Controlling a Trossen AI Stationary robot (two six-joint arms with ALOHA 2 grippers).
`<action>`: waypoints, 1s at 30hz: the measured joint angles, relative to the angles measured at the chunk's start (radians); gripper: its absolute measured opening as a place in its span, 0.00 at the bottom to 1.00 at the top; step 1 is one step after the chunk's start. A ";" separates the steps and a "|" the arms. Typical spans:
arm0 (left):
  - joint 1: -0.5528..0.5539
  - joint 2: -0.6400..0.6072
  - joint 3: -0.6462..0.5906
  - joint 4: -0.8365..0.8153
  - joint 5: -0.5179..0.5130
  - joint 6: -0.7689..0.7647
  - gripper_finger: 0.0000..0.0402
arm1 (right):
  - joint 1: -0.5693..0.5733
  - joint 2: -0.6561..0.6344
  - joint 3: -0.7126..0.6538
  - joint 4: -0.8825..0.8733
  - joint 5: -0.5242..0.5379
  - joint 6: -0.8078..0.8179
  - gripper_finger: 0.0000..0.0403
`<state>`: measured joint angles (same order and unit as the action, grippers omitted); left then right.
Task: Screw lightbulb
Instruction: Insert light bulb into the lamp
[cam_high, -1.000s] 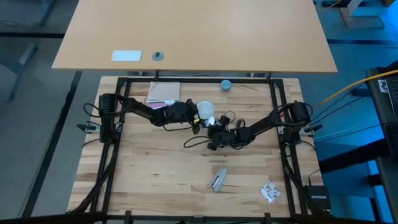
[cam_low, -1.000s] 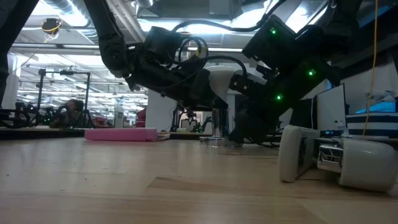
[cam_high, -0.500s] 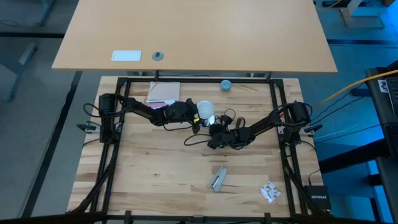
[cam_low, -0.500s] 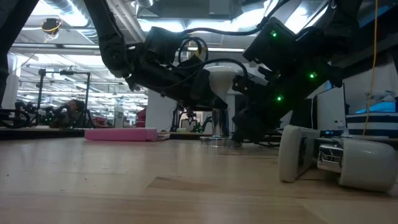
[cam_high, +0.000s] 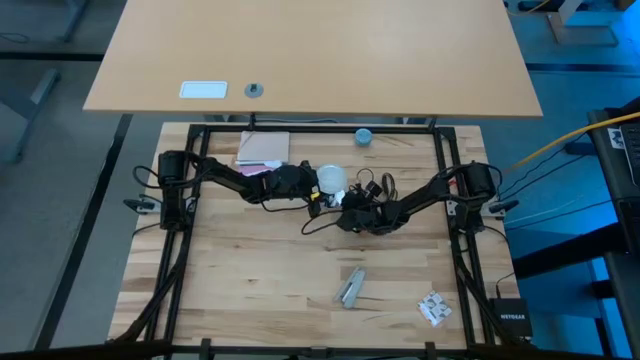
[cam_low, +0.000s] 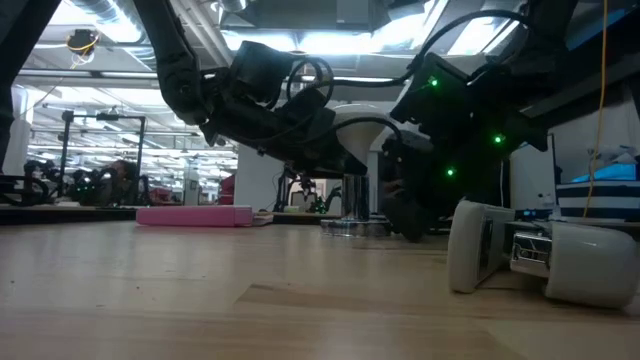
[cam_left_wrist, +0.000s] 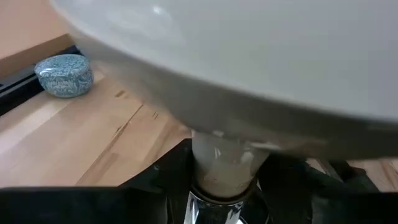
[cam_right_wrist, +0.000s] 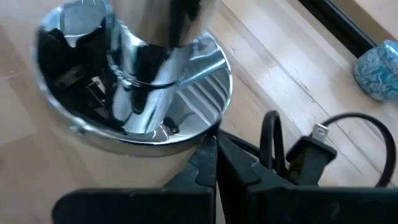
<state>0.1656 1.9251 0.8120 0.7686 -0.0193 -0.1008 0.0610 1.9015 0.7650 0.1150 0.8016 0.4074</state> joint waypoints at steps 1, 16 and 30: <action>0.000 0.000 0.000 0.000 0.000 -0.001 0.39 | -0.004 0.000 0.000 -0.002 -0.004 0.002 0.01; -0.004 0.001 0.000 0.000 -0.039 -0.012 0.39 | -0.012 -0.002 0.002 0.001 -0.033 -0.019 0.01; -0.014 -0.031 0.000 -0.042 -0.077 -0.008 0.68 | -0.010 -0.010 0.002 -0.004 -0.056 -0.025 0.01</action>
<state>0.1518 1.8942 0.8124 0.7268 -0.0959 -0.1091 0.0509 1.8915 0.7673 0.1106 0.7455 0.3828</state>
